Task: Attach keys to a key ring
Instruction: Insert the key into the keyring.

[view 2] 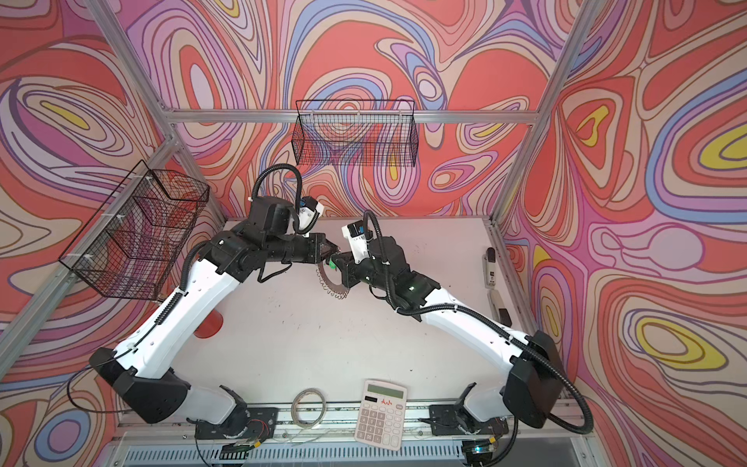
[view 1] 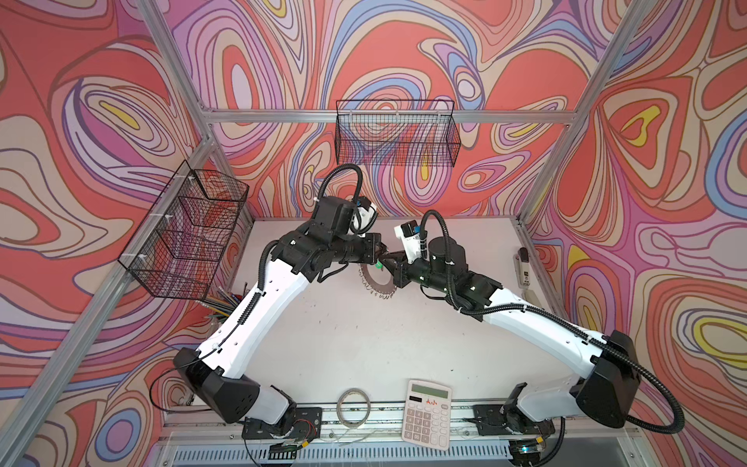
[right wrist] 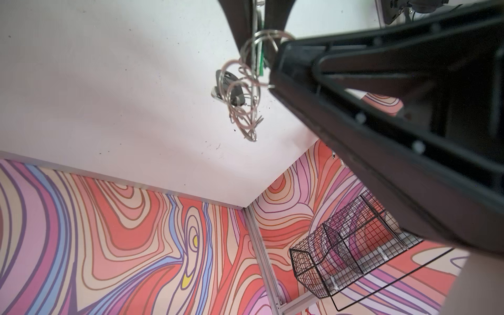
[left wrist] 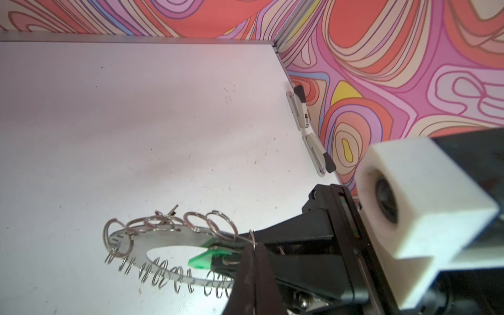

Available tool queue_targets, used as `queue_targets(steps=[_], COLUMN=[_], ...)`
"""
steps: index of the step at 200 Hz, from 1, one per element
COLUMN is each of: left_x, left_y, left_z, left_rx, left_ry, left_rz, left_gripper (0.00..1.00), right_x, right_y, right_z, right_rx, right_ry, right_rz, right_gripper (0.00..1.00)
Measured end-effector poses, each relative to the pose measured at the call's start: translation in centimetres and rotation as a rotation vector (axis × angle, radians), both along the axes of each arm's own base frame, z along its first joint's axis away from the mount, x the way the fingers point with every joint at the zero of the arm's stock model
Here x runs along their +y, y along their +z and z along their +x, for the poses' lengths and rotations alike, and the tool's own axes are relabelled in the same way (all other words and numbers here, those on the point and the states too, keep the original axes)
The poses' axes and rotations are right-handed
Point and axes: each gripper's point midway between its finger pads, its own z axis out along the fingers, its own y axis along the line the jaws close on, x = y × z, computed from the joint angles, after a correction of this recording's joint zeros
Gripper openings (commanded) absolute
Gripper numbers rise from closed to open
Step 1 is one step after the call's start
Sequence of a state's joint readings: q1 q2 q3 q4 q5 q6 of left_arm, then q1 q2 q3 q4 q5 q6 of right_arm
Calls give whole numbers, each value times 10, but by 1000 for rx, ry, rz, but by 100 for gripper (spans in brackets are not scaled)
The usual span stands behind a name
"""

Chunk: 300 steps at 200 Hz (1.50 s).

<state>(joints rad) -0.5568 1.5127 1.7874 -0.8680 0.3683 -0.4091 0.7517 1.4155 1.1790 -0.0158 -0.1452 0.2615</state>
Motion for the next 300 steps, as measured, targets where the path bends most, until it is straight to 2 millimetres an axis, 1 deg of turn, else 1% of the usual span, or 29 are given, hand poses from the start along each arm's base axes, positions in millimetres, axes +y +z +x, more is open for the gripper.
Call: queue_targets(steps=[19,55,109,143,174,181,189,203,212,229,242,255,272,287,300], left_x=[2,7,14,13,14,15,16,17,18,26,37,51,67,73,75], left_y=[-3,-21,-34,-40,-39,-40,-40,-42,-42,-41,-38,-31,-17,-6,-3], left_z=[0,-9,-16,-19,-18,-17,-16,-15,-15,-17,-19,-22,-28,-34,-37], left_rx=[23,73,98,129,167,179,191,214,219,216,193,144,61,-1,-31], left_ry=[-28,-73,-102,-121,-119,-114,-109,-104,-98,-74,-35,20,82,112,134], left_rz=[46,120,179,180,138,126,111,87,68,40,17,-3,-25,-59,-93], left_gripper=[0,0,0,0,0,7,12,24,31,39,43,43,42,39,38], right_x=[-1,-2,-1,7,14,16,17,19,19,17,15,13,12,11,11], right_y=[-4,-21,-30,-41,-43,-43,-43,-48,-57,-81,-94,-99,-96,-94,-90], right_z=[2,-3,-7,-10,-10,-10,-10,-10,-9,-7,-6,-5,-2,0,3], right_rx=[-56,-138,-230,-216,-168,-159,-147,-119,-84,-2,58,107,151,187,213], right_ry=[-16,-3,51,107,143,148,152,155,152,137,118,93,54,22,-4], right_rz=[-44,-148,-276,-283,-217,-201,-183,-159,-157,-163,-159,-142,-104,-71,-45], right_gripper=[0,0,0,0,0,0,0,0,0,0,0,0,0,0,0])
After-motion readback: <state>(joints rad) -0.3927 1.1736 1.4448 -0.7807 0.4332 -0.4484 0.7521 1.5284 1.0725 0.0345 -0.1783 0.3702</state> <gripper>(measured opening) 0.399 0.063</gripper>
